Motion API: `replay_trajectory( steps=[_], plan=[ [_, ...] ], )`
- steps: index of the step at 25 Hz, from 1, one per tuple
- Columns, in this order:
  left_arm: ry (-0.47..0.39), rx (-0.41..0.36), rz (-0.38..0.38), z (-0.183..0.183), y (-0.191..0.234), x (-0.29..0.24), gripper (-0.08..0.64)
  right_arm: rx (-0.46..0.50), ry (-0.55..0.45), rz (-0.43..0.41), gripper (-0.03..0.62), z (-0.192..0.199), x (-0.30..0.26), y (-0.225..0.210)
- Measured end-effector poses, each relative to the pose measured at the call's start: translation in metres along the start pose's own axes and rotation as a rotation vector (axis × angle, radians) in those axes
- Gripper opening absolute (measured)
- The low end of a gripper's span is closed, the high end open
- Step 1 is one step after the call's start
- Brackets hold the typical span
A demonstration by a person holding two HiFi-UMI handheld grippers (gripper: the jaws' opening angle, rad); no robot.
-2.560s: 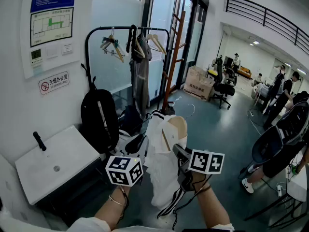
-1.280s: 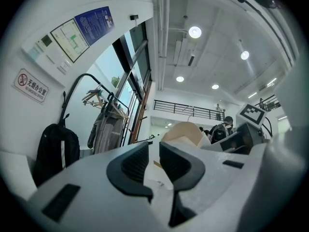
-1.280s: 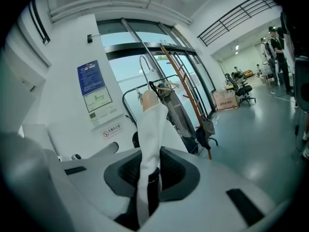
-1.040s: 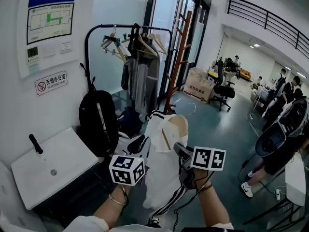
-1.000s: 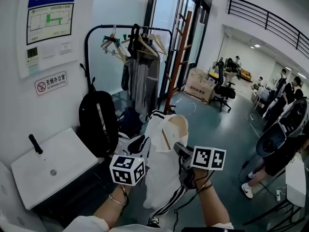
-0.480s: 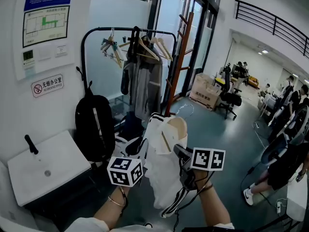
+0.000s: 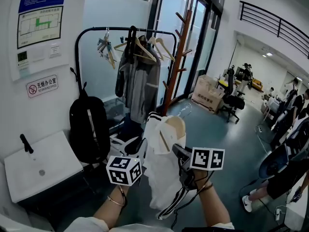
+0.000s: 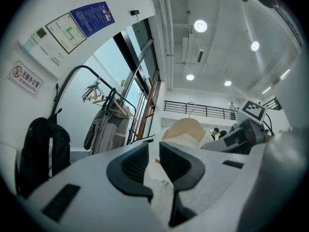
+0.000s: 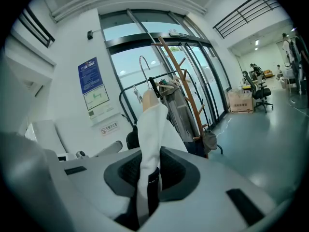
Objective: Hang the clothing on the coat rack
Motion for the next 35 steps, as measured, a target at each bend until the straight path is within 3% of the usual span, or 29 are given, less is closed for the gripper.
replay_trajectory(
  steps=[11, 22, 29, 35],
  plan=[
    [-0.001, 0.008, -0.066, 0.011, -0.004, -0.052, 0.075, 0.018, 0.018, -0.059, 0.072, -0.029, -0.014, -0.047],
    [0.028, -0.042, -0.100, 0.008, -0.004, -0.078, 0.075, 0.007, 0.038, -0.094, 0.072, -0.040, -0.029, -0.080],
    [0.046, -0.049, -0.093, 0.013, 0.000, -0.099, 0.075, 0.001, 0.052, -0.100, 0.072, -0.052, -0.043, -0.094],
    [0.004, -0.037, -0.081, 0.009, 0.015, -0.123, 0.075, 0.021, 0.054, -0.115, 0.072, -0.070, -0.062, -0.101]
  ],
)
Point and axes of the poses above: the fingertips, and each gripper's own axes: x backward along the fingers, y to its left, z out of its underside, the point moved 9 cm from there along x, backward along the fingers, and after that the axes turned 1 degree about y, right-handed, at the moved point
